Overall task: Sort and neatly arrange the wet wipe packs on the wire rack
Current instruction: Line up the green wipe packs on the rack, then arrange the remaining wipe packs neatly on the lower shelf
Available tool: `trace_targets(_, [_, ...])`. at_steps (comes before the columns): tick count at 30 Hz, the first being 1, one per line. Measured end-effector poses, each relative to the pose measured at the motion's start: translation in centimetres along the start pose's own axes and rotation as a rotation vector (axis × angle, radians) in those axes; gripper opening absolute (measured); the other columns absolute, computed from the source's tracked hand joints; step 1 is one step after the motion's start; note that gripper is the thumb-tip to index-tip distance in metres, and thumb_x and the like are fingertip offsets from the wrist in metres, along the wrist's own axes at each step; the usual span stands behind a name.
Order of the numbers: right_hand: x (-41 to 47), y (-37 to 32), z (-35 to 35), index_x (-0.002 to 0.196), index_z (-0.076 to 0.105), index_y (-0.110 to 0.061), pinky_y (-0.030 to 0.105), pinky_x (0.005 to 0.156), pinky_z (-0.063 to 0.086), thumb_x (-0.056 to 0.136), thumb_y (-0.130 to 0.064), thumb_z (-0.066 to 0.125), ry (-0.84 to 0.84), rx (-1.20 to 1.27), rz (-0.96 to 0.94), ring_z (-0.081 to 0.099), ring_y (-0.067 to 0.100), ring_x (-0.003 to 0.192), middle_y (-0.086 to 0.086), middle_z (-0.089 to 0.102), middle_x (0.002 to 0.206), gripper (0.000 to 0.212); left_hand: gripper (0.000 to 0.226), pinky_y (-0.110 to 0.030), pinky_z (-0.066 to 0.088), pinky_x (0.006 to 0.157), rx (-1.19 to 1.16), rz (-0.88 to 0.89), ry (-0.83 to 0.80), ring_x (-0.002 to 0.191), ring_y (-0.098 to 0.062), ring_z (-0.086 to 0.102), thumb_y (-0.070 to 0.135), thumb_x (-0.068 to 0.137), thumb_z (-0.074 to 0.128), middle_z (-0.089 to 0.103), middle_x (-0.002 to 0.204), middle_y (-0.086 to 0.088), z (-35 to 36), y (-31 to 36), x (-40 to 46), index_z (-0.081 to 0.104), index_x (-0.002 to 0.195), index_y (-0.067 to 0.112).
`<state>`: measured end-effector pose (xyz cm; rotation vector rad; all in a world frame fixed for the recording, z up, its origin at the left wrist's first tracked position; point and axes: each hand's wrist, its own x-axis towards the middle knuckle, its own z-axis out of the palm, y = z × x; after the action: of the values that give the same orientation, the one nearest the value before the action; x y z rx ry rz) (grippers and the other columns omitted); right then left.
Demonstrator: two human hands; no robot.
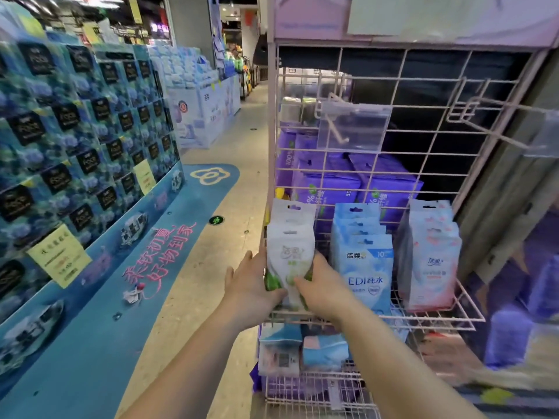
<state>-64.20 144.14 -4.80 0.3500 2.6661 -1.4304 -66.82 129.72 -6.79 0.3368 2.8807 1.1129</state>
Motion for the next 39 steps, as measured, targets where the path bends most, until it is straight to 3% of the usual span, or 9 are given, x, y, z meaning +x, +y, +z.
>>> trace_targets(7, [0.5, 0.4, 0.8, 0.148, 0.025, -0.031, 0.031, 0.096, 0.046, 0.089, -0.009, 0.051, 0.123, 0.059, -0.047, 0.055, 0.022, 0.117, 0.002, 0.057, 0.132, 0.068, 0.078, -0.053, 0.005, 0.117, 0.051, -0.012, 0.091, 0.128, -0.014, 0.047, 0.037, 0.07, 0.074, 0.055, 0.131, 0.014, 0.7, 0.1, 0.7, 0.031, 0.135, 0.033])
trace_targets(13, [0.4, 0.7, 0.7, 0.146, 0.027, -0.028, 0.037, 0.096, 0.049, 0.088, -0.019, 0.056, 0.125, 0.038, -0.005, 0.057, 0.021, 0.112, 0.0, 0.061, 0.127, 0.065, 0.072, -0.043, 0.047, 0.091, -0.058, 0.069, 0.192, 0.108, -0.022, 0.058, 0.041, 0.061, 0.076, 0.064, 0.112, 0.006, 1.2, 0.1, 0.5, 0.043, 0.125, 0.034])
trace_targets(16, [-1.7, 0.7, 0.1, 0.137, 0.034, -0.024, 0.039, 0.094, 0.051, 0.09, -0.017, 0.052, 0.18, 0.053, -0.11, 0.061, 0.021, 0.107, 0.002, 0.063, 0.121, 0.051, 0.077, -0.029, 0.037, 0.093, -0.122, 0.064, 0.261, 0.121, -0.024, 0.047, 0.033, 0.069, 0.078, 0.054, 0.128, -0.002, 1.3, 0.5, -0.9, 0.039, 0.136, 0.024])
trace_targets(20, [-7.5, 3.5, 0.3, 0.116, 0.052, -0.037, 0.005, 0.086, 0.044, 0.092, -0.012, 0.058, 0.263, 0.208, -0.225, 0.057, -0.016, 0.102, -0.03, 0.063, 0.107, 0.035, 0.067, -0.034, 0.033, 0.103, -0.154, 0.032, 0.484, 0.123, -0.02, 0.041, 0.029, 0.076, 0.075, 0.05, 0.127, 0.001, 2.4, -0.4, -4.1, 0.044, 0.134, 0.018])
trace_targets(22, [-9.1, 7.1, 1.2, 0.091, 0.062, -0.037, 0.006, 0.074, 0.047, 0.089, -0.009, 0.063, 0.193, 0.192, -0.124, 0.065, -0.008, 0.083, -0.021, 0.071, 0.084, 0.028, 0.037, -0.028, 0.041, 0.088, -0.19, 0.167, 0.548, 0.1, -0.016, 0.05, 0.029, 0.079, 0.067, 0.053, 0.103, 0.007, 4.1, -0.9, -6.3, 0.055, 0.113, 0.018])
trace_targets(25, [-8.1, 14.1, 1.7, 0.08, 0.067, -0.027, 0.025, 0.071, 0.053, 0.084, -0.007, 0.068, 0.226, 0.226, 0.141, 0.067, 0.015, 0.073, -0.005, 0.073, 0.074, 0.02, 0.014, -0.018, 0.042, 0.07, -0.215, 0.24, 0.28, 0.078, -0.006, 0.051, 0.032, 0.079, 0.059, 0.054, 0.085, 0.015, 7.7, -1.6, -8.6, 0.056, 0.093, 0.032])
trace_targets(29, [-4.7, 19.9, -1.5, 0.111, 0.06, -0.014, 0.034, 0.079, 0.05, 0.084, -0.013, 0.066, 0.472, 0.197, 0.401, 0.065, 0.026, 0.088, 0.004, 0.07, 0.101, 0.028, 0.026, -0.014, 0.045, 0.068, -0.278, -0.021, -0.109, 0.077, -0.007, 0.058, 0.019, 0.08, 0.07, 0.06, 0.092, 0.009, 12.7, -1.8, -8.2, 0.054, 0.09, 0.038])
trace_targets(36, [0.9, 22.7, -4.5, 0.109, 0.06, -0.014, 0.027, 0.054, 0.04, 0.071, -0.052, 0.075, 0.24, 0.406, 0.667, 0.048, 0.015, 0.058, 0.002, 0.056, 0.076, 0.055, 0.041, -0.023, 0.041, 0.095, -0.056, -0.049, -0.139, 0.115, -0.017, 0.055, 0.028, 0.086, 0.063, 0.056, 0.125, -0.001, 16.6, 1.3, -4.7, 0.057, 0.126, 0.023])
trace_targets(39, [2.1, 22.6, -5.1, 0.094, 0.062, -0.011, 0.023, 0.057, 0.046, 0.082, -0.025, 0.072, 0.185, 0.46, 0.636, 0.052, 0.012, 0.062, 0.0, 0.056, 0.075, 0.021, 0.042, -0.028, 0.044, 0.094, 0.006, -0.099, -0.142, 0.113, -0.023, 0.056, 0.034, 0.084, 0.063, 0.055, 0.125, -0.003, 17.7, 1.4, -4.6, 0.057, 0.125, 0.027])
